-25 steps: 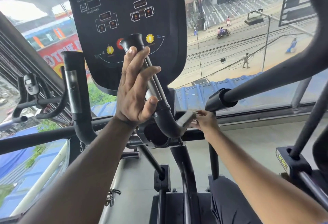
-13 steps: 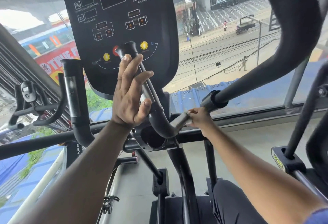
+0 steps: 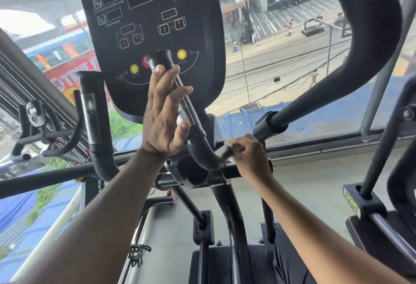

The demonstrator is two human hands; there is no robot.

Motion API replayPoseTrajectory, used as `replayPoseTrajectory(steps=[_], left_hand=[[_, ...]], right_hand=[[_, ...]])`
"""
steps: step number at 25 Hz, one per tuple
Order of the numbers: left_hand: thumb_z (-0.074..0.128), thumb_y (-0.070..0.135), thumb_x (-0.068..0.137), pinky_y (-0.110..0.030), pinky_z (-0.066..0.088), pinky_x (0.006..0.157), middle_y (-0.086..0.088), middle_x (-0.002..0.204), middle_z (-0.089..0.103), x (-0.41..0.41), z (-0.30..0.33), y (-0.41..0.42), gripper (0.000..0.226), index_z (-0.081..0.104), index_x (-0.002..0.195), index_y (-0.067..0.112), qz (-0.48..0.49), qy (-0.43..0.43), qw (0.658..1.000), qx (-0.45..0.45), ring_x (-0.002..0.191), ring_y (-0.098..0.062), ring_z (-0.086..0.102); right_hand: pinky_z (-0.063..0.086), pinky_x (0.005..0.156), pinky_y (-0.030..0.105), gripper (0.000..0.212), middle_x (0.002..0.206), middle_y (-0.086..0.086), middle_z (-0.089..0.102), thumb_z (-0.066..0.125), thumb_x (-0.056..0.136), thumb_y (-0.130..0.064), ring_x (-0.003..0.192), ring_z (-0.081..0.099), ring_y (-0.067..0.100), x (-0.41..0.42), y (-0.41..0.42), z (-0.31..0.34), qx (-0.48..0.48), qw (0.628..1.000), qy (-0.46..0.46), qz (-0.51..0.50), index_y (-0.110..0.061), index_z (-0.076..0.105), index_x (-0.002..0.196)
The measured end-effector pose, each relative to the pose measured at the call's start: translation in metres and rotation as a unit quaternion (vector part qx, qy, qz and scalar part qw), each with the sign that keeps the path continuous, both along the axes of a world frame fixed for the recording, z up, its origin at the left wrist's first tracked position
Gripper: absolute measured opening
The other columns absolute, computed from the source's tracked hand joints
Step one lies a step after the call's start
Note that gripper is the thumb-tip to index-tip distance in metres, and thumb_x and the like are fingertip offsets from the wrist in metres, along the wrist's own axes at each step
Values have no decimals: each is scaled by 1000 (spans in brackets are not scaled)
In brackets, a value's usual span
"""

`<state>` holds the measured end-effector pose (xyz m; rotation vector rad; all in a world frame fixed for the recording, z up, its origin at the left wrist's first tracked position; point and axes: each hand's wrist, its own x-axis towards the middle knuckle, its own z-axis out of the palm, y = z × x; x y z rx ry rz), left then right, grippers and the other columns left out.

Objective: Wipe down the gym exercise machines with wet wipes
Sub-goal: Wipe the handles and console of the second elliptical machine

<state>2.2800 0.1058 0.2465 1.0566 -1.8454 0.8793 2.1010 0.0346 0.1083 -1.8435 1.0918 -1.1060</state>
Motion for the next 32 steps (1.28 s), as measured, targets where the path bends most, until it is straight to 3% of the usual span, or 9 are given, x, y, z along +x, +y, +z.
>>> replayPoseTrajectory(steps=[3, 8, 15, 19, 22, 24, 27, 29, 32], left_hand=[[21, 55, 107, -51, 13, 127, -25, 150, 41, 0, -1, -1, 65, 56, 122, 3, 4, -1, 1000, -4, 158, -20, 19], [21, 54, 107, -50, 12, 127, -24, 151, 39, 0, 1, 0, 64, 55, 124, 4, 5, 0, 1000, 1, 160, -18, 14], [23, 52, 107, -52, 14, 127, -26, 151, 42, 3, -3, 0, 65, 58, 124, 0, 16, -16, 1000, 3, 157, -30, 20], [24, 49, 108, -52, 14, 127, -31, 151, 44, 3, 2, 6, 70, 61, 124, -8, 41, -38, 998, 27, 150, -49, 26], [26, 52, 109, -59, 17, 126, -28, 153, 45, 1, 7, 16, 67, 60, 131, -2, 68, -61, 994, 52, 151, -47, 28], [31, 57, 108, -65, 17, 124, -23, 155, 46, 5, 22, 23, 64, 62, 133, 7, 96, -115, 987, 61, 152, -43, 31], [33, 59, 107, -67, 16, 124, -21, 159, 44, 16, 57, 24, 65, 67, 134, 11, 126, -202, 968, 81, 153, -44, 32], [33, 59, 107, -68, 17, 123, -22, 159, 44, 20, 63, 17, 67, 68, 133, 9, 128, -219, 963, 85, 152, -46, 31], [32, 57, 107, -69, 17, 123, -23, 157, 47, 19, 51, 12, 66, 68, 131, 7, 127, -198, 970, 63, 151, -49, 33]], right_hand=[[52, 80, 30, 22, 95, -7, 61, 61, 97, -12, 86, 64, 14, -11, 15, 28, -30, 997, 36, 53, -20, 78, 110], [58, 78, 31, 18, 91, -9, 65, 64, 95, -20, 80, 66, 3, -29, 57, 56, -37, 996, -31, 76, -20, 77, 107], [47, 68, 8, 14, 86, -12, 72, 70, 94, -22, 75, 67, -1, -33, 79, 86, -39, 988, -113, 96, -17, 79, 104], [53, 72, 14, 16, 90, -14, 68, 68, 97, -21, 79, 69, 1, -28, 87, 90, -96, 977, -165, 94, -15, 77, 108], [60, 74, 30, 21, 100, -5, 66, 66, 98, -13, 89, 69, 9, -35, 87, 78, -209, 957, -159, 124, -9, 73, 118], [57, 79, 28, 22, 102, 2, 65, 65, 99, -8, 93, 64, 15, -46, 74, 83, -367, 914, -78, 154, -3, 72, 119], [55, 69, 32, 26, 112, 7, 64, 51, 106, -18, 95, 55, 24, -42, 57, 117, -548, 795, 125, 230, -5, 69, 119], [53, 63, 34, 19, 116, 7, 62, 53, 103, -13, 94, 51, 23, -35, 59, 133, -594, 730, 228, 249, -4, 66, 113], [42, 61, 24, 4, 100, 2, 60, 63, 95, -6, 88, 47, 18, -31, 74, 141, -622, 685, 288, 247, -10, 65, 94]])
